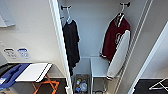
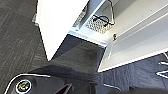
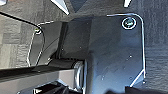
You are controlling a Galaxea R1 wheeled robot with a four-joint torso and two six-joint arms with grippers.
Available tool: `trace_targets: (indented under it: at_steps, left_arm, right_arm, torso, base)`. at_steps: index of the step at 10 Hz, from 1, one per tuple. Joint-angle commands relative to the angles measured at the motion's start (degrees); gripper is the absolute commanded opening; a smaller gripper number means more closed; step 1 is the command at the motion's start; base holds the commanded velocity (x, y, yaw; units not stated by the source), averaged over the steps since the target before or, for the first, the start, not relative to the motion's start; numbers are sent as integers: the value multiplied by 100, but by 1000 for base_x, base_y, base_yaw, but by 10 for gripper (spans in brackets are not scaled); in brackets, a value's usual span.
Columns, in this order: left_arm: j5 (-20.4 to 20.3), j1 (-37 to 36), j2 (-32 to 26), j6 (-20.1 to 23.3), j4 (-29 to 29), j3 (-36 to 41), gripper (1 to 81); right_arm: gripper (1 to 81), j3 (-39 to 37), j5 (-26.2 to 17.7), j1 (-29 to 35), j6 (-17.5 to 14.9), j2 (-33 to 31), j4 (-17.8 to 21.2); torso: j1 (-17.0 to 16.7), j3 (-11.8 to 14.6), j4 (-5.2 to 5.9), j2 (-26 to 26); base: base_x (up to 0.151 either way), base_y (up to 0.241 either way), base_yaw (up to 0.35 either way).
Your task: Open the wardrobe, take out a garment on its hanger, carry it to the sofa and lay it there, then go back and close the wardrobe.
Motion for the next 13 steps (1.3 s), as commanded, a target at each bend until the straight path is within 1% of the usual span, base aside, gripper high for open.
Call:
trace_targets:
  at_steps: [1, 2, 4, 5, 6, 9, 10, 11, 13]
  left_arm:
    - [-479, -520, -27, -521, 5, 37, 811]
    - [-637, -582, -10, -750, 31, 64, 811]
    - [-920, -731, 35, -990, 14, 47, 811]
    - [-938, -854, 35, -1208, 22, 37, 811]
    - [-938, -968, 26, -1305, 58, 55, 811]
    - [-929, -1241, 114, -1332, 128, 82, 811]
    - [-920, -1294, 201, -1332, 372, 82, 811]
    - [-911, -1364, 289, -1332, 436, 82, 811]
    - [-911, -1549, 298, -1376, 392, 82, 811]
  right_arm:
    - [811, 9, -259, 215, 11, 12, -48]
    - [811, 9, -259, 232, 3, 39, -48]
    - [811, 9, -523, 267, -7, 136, -66]
    - [811, 17, -611, 294, -7, 162, -66]
    - [811, 35, -611, 321, -7, 163, -58]
    - [811, 53, -611, 382, -7, 162, -48]
    - [811, 53, -611, 400, -7, 153, -48]
    - [811, 53, -619, 408, 2, 153, -48]
    - [811, 61, -619, 444, 2, 170, -48]
  torso:
    - [0, 0, 0, 0]
    - [0, 0, 0, -2]
    - [0, 0, 0, -2]
    - [0, 0, 0, -2]
    - [0, 0, 0, -2]
    - [0, 0, 0, -2]
    - [0, 0, 0, 0]
    - [0, 0, 0, 0]
    - [0, 0, 0, 0]
  base:
    - [0, 0, 0]
    - [0, 0, 0]
    - [0, 0, 0]
    - [0, 0, 0]
    - [0, 0, 0]
    - [0, 0, 0]
    - [0, 0, 0]
    - [0, 0, 0]
    - [0, 0, 0]
